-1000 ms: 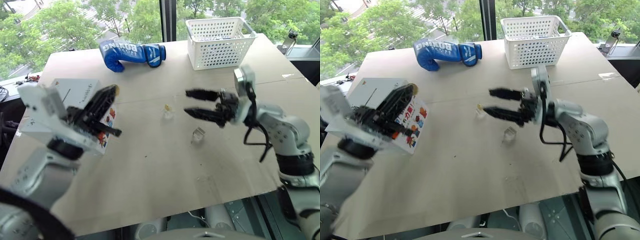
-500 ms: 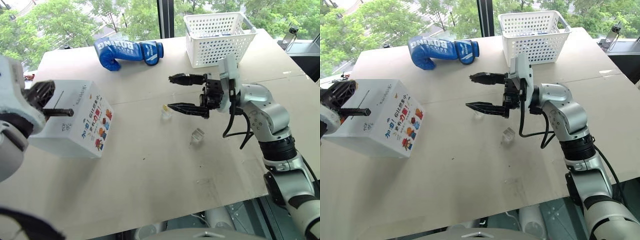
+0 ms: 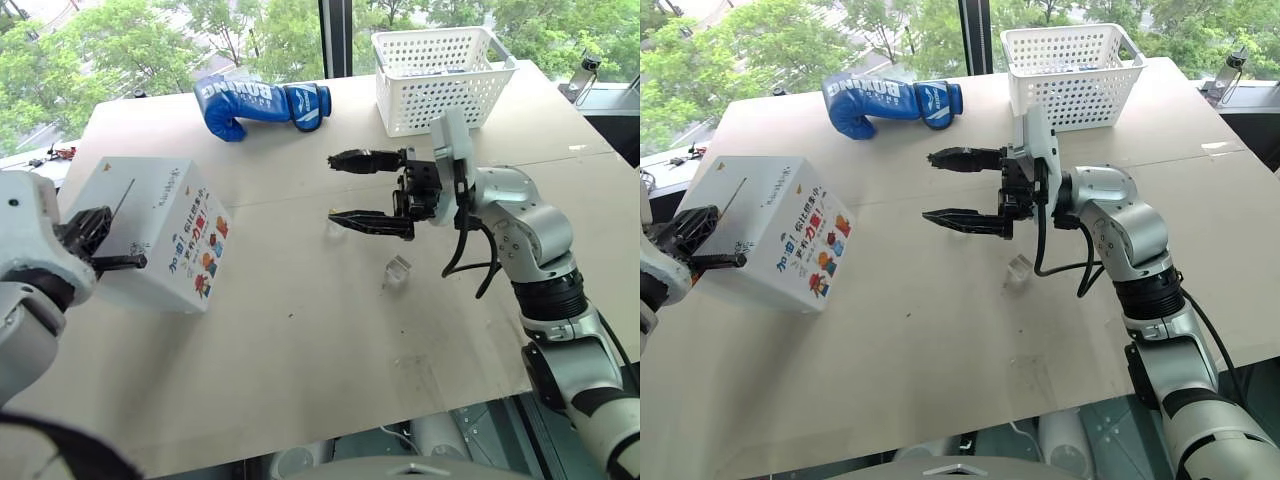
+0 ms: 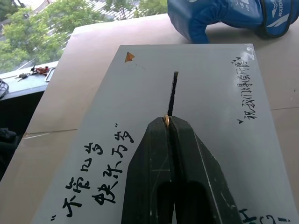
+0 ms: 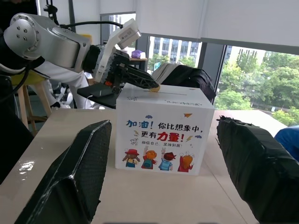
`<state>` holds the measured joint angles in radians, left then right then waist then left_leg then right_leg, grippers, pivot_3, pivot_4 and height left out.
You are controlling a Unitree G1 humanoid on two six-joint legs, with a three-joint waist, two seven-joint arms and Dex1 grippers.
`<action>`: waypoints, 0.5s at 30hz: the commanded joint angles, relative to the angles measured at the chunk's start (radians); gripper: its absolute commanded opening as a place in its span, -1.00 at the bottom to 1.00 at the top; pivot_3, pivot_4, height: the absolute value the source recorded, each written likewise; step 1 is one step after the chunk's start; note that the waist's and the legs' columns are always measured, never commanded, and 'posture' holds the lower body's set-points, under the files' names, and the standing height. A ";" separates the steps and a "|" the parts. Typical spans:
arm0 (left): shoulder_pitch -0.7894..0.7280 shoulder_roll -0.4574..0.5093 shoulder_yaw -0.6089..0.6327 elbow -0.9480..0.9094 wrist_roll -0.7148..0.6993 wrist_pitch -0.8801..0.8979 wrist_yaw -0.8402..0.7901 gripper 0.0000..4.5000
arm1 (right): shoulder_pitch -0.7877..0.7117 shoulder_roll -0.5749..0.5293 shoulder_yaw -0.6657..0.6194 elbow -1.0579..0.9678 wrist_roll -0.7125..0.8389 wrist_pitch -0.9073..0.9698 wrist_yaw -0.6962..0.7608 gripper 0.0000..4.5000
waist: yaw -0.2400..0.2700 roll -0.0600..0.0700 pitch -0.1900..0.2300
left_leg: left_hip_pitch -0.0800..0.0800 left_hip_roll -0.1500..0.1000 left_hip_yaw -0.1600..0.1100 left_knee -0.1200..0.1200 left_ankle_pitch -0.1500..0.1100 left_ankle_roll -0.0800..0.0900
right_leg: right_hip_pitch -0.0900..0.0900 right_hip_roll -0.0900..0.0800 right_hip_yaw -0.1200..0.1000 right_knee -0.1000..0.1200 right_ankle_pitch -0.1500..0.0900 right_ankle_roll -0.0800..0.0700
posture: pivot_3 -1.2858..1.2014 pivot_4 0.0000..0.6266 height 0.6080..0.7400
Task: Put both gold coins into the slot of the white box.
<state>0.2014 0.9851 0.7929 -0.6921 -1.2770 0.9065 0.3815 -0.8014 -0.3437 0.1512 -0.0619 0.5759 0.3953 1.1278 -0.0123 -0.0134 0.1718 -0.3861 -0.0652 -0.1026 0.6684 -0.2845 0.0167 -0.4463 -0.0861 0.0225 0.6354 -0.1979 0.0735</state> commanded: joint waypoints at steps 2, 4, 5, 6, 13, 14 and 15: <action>-0.033 -0.018 -0.042 0.041 0.064 -0.010 -0.070 -1.00 | -0.003 -0.001 -0.016 -0.049 0.012 0.002 -0.003 0.71 | 0.001 0.000 0.000 | 0.001 0.000 0.001 0.000 0.000 0.000 | 0.000 0.000 0.001 0.002 0.000 0.000 | 0.03 -0.52 0.71; -0.049 -0.030 -0.051 0.049 0.084 -0.008 -0.089 -1.00 | 0.001 -0.001 -0.016 -0.054 0.012 0.002 -0.004 0.71 | 0.001 0.000 0.000 | 0.002 0.000 0.001 0.000 0.001 -0.001 | 0.000 0.000 0.001 0.004 0.000 0.000 | 0.03 -0.52 0.71; -0.055 -0.037 -0.063 0.061 0.098 -0.009 -0.107 -1.00 | 0.002 0.000 -0.016 -0.056 0.012 0.004 -0.006 0.71 | 0.001 0.000 0.000 | 0.002 0.000 0.001 0.000 0.001 -0.001 | 0.000 0.000 0.001 0.005 0.000 0.000 | 0.03 -0.52 0.71; -0.059 -0.044 -0.071 0.071 0.111 -0.008 -0.125 -1.00 | 0.003 0.002 -0.016 -0.058 0.013 0.006 -0.008 0.71 | 0.001 0.000 0.000 | 0.003 0.000 0.001 0.000 0.001 -0.002 | 0.000 0.000 0.001 0.006 0.000 0.000 | 0.03 -0.52 0.71; -0.047 -0.100 -0.052 0.085 0.184 -0.002 -0.166 -0.75 | 0.016 0.002 -0.012 -0.066 0.010 0.009 -0.007 0.74 | -0.002 0.001 -0.001 | 0.005 0.000 0.001 0.001 0.003 -0.004 | 0.001 0.000 0.001 0.008 0.001 -0.002 | 0.03 -0.52 0.71; -0.045 -0.111 -0.043 0.085 0.186 -0.004 -0.170 -0.61 | 0.017 0.002 -0.012 -0.067 0.009 0.008 -0.007 0.74 | -0.002 0.001 -0.001 | 0.005 0.000 0.001 0.001 0.003 -0.004 | 0.001 0.000 0.002 0.008 0.001 -0.002 | 0.03 -0.52 0.71; -0.046 -0.124 -0.035 0.086 0.189 -0.008 -0.175 -0.38 | 0.018 0.003 -0.011 -0.068 0.009 0.008 -0.008 0.74 | -0.002 0.001 -0.001 | 0.005 0.000 0.001 0.001 0.003 -0.004 | 0.001 0.000 0.002 0.008 0.001 -0.002 | 0.03 -0.52 0.71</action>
<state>0.1414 0.8760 0.7527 -0.6143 -1.0989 0.8858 0.2196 -0.7775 -0.3442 0.1506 -0.0896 0.5754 0.4102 1.1230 -0.0144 -0.0125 0.1707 -0.3812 -0.0652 -0.1018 0.6690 -0.2818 0.0128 -0.4455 -0.0860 0.0241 0.6434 -0.1968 0.0718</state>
